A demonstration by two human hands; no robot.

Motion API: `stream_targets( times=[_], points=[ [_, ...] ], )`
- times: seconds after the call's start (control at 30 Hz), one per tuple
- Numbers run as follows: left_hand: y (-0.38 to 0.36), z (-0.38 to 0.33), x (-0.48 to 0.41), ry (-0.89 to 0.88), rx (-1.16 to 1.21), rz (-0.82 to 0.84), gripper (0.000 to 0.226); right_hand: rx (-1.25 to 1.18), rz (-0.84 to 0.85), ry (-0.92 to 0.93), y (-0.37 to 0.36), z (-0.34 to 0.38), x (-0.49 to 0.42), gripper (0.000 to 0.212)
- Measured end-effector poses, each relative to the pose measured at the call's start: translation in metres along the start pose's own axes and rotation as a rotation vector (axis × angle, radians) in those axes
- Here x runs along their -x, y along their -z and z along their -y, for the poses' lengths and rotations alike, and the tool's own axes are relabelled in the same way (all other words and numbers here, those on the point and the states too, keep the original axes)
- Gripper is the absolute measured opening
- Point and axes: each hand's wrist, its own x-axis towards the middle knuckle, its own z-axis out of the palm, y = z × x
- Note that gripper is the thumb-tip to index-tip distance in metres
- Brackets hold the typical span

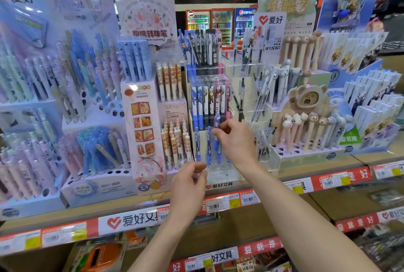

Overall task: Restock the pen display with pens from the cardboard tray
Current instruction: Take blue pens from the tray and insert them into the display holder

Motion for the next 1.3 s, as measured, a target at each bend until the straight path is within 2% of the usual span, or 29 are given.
stream_targets(
  times=[0.17,0.43,0.63,0.83,1.3],
  points=[
    [0.001,0.002,0.000,-0.011,-0.003,0.013,0.018,0.099,-0.055,0.056,-0.008,-0.003,0.005,0.019],
    [0.001,0.005,-0.002,-0.012,0.000,0.017,0.017,0.104,-0.057,0.142,-0.014,-0.011,0.011,0.013],
    [0.003,0.003,-0.002,-0.010,0.008,0.024,0.018,0.057,-0.013,0.119,-0.015,-0.014,0.012,0.027],
    [0.004,0.002,-0.001,-0.005,0.006,0.030,0.019,0.027,-0.014,0.148,-0.011,-0.012,0.005,0.018],
    [0.005,-0.002,0.000,0.025,-0.019,0.042,0.019,0.197,0.047,0.198,-0.004,-0.011,-0.006,0.024]
  ],
)
